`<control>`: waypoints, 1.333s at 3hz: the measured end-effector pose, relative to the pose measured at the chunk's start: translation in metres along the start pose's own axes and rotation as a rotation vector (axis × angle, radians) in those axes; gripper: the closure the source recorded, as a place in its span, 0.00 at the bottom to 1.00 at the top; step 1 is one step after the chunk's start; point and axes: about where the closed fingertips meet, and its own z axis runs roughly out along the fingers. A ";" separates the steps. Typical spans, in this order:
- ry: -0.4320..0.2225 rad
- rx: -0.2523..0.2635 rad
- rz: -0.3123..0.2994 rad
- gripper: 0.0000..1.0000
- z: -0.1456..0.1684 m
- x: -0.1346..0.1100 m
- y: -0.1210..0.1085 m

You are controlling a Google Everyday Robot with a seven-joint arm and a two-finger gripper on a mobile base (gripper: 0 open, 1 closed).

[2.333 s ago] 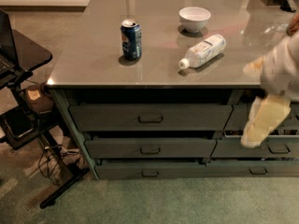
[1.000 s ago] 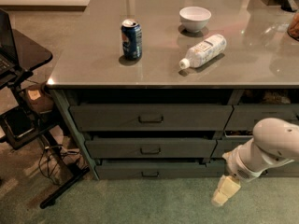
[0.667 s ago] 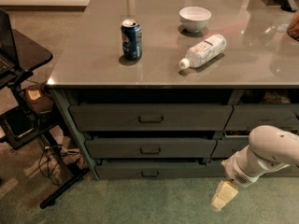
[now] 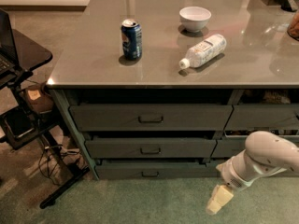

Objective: Open bottom drawer

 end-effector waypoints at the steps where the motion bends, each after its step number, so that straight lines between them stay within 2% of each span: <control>1: -0.066 -0.075 -0.021 0.00 0.067 0.000 0.026; 2: -0.175 -0.041 -0.034 0.00 0.119 -0.023 0.026; 3: -0.300 0.029 -0.020 0.00 0.134 -0.053 0.007; 4: -0.371 0.041 0.039 0.00 0.141 -0.076 -0.026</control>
Offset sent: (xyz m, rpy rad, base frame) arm 0.0197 0.1192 -0.1406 0.2494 -0.2318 -0.0555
